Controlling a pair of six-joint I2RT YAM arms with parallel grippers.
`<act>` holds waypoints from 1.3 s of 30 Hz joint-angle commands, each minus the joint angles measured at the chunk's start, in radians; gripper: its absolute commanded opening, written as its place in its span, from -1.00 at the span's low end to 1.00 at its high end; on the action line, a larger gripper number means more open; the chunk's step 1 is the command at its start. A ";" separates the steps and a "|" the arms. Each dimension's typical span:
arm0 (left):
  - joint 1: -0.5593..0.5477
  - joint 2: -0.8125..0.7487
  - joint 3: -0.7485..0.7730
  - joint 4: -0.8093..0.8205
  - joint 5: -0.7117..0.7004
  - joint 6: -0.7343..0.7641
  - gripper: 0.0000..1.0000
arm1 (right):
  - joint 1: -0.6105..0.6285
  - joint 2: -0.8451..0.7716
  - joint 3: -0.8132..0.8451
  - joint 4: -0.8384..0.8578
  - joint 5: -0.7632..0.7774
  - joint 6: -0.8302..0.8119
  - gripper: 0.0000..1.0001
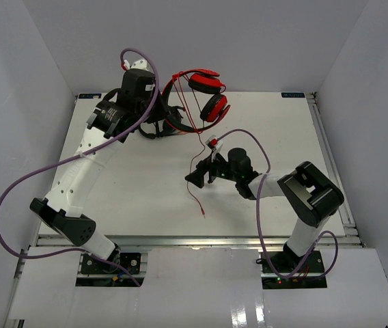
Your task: Wrap the headphones
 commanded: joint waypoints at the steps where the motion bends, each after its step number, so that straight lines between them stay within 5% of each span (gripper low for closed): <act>1: 0.003 -0.009 0.050 0.056 0.026 -0.034 -1.00 | 0.024 0.063 0.086 0.060 0.255 0.063 0.82; 7: 0.003 -0.011 0.052 0.059 0.032 -0.034 -1.00 | 0.026 0.151 0.155 0.084 0.145 0.147 0.88; 10: 0.003 -0.020 0.039 0.065 0.033 -0.036 -1.00 | 0.028 0.195 0.156 0.191 0.019 0.212 0.33; 22: 0.003 -0.052 0.034 0.060 0.034 -0.032 -1.00 | -0.025 0.198 0.079 0.224 -0.130 0.267 -0.84; 25: 0.003 -0.080 0.013 0.069 0.068 0.000 -1.00 | -0.096 0.137 0.086 0.091 -0.147 0.159 -0.85; 32: 0.003 -0.328 -0.370 0.294 0.199 0.138 -1.00 | -0.297 -0.051 0.254 -0.567 -0.111 -0.310 -0.85; 39: 0.002 -0.431 -0.491 0.374 0.518 0.276 -1.00 | -0.332 -0.005 0.500 -1.025 -0.136 -0.665 -0.85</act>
